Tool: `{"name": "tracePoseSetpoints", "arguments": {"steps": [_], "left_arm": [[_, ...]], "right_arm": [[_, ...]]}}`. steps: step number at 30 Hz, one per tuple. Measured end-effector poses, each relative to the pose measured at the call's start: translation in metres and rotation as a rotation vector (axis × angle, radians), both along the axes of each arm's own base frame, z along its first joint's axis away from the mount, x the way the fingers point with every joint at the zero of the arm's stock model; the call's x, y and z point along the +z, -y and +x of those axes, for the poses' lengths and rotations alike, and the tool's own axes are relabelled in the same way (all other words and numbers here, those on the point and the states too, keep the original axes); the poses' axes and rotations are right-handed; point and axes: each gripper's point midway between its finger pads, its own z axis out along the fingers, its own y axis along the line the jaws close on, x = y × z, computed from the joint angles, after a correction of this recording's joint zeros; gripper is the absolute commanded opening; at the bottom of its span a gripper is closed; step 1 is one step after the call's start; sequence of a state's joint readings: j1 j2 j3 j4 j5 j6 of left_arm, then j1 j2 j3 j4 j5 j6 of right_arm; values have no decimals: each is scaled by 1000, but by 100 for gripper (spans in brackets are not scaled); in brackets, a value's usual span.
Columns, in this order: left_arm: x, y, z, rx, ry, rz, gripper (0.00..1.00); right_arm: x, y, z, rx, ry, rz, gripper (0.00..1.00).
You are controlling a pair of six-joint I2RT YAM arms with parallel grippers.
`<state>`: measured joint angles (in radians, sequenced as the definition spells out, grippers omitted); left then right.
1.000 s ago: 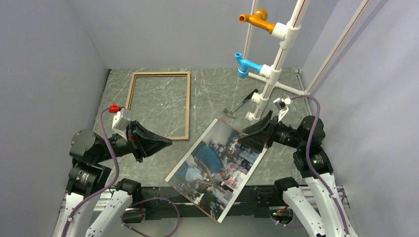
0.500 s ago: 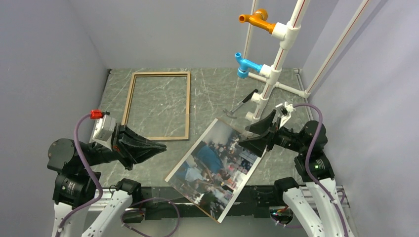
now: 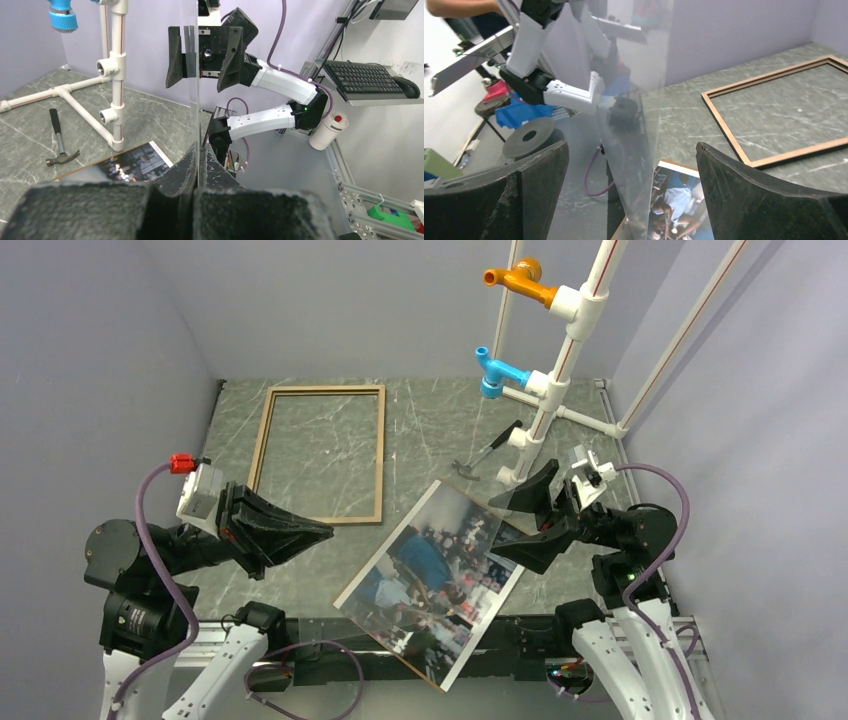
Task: Put the photo into the frame
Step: Pick up the photo frame item at the center of the board.
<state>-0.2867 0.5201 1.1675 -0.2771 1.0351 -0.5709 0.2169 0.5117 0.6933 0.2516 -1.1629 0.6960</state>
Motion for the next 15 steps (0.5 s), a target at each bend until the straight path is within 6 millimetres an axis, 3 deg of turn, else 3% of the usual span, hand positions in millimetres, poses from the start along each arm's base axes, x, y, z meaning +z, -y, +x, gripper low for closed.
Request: {"name": "tracePoseSetpoints", "arguments": {"steps": [6, 15], "left_arm": [[-1, 1, 14, 35, -29, -36, 0], [0, 0, 29, 94, -47, -81, 0]], "right_arm": [[3, -3, -7, 79, -36, 60, 90], [-8, -2, -16, 131, -98, 101, 81]]}}
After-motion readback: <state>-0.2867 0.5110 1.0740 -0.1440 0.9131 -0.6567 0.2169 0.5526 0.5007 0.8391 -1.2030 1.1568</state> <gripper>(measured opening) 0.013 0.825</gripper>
